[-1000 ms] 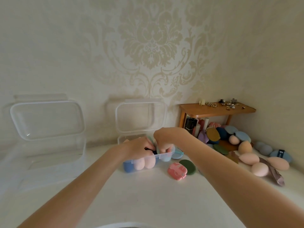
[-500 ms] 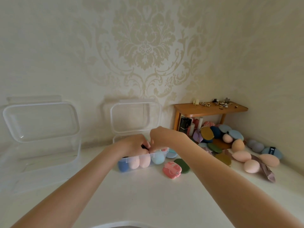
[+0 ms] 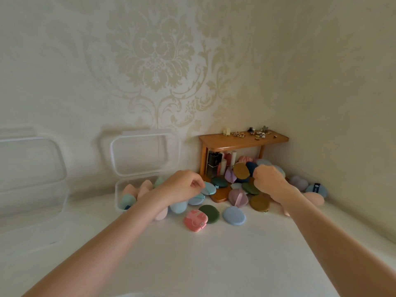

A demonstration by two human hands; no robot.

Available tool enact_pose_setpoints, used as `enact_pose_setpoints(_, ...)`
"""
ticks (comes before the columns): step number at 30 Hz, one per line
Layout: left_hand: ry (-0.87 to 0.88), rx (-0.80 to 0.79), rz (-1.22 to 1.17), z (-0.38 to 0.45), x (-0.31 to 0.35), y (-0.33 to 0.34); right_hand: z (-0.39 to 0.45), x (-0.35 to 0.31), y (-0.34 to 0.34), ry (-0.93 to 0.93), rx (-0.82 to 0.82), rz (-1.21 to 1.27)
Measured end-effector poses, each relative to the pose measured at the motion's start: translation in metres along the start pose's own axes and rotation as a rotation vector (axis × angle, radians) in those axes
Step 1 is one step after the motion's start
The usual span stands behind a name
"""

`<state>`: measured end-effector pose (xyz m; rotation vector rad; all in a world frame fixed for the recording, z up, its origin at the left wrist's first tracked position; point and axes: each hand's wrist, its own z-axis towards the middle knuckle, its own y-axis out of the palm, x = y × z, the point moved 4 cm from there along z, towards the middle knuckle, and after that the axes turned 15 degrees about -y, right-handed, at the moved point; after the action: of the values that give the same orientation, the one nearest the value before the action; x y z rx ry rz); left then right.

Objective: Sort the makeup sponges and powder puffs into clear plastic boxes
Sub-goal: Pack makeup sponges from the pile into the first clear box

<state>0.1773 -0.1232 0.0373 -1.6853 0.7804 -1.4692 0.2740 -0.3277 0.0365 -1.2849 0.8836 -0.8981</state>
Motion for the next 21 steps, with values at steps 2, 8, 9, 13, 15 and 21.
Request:
enact_pose_setpoints(2, -0.013, -0.002, 0.0, 0.0, -0.001, 0.002, -0.002, 0.015, 0.009, 0.051, -0.014, -0.018)
enact_pose_setpoints(8, -0.035, -0.019, 0.058, 0.004, 0.001, 0.01, 0.004, 0.03, 0.034, 0.14, 0.012, -0.071)
enact_pose_setpoints(9, -0.036, -0.018, 0.078, 0.006, 0.001, 0.011, 0.006, 0.03, 0.032, 0.148, 0.045, -0.085)
enact_pose_setpoints(13, -0.015, -0.023, 0.148, 0.008, 0.001, 0.019, 0.012, 0.032, 0.024, 0.169, 0.118, -0.128)
enact_pose_setpoints(15, 0.011, -0.007, 0.167, 0.009, 0.001, 0.022, 0.016, 0.04, 0.023, 0.214, 0.092, -0.097)
enact_pose_setpoints(21, 0.029, 0.007, 0.184, 0.014, -0.003, 0.029, 0.022, 0.048, 0.034, 0.241, 0.005, 0.008)
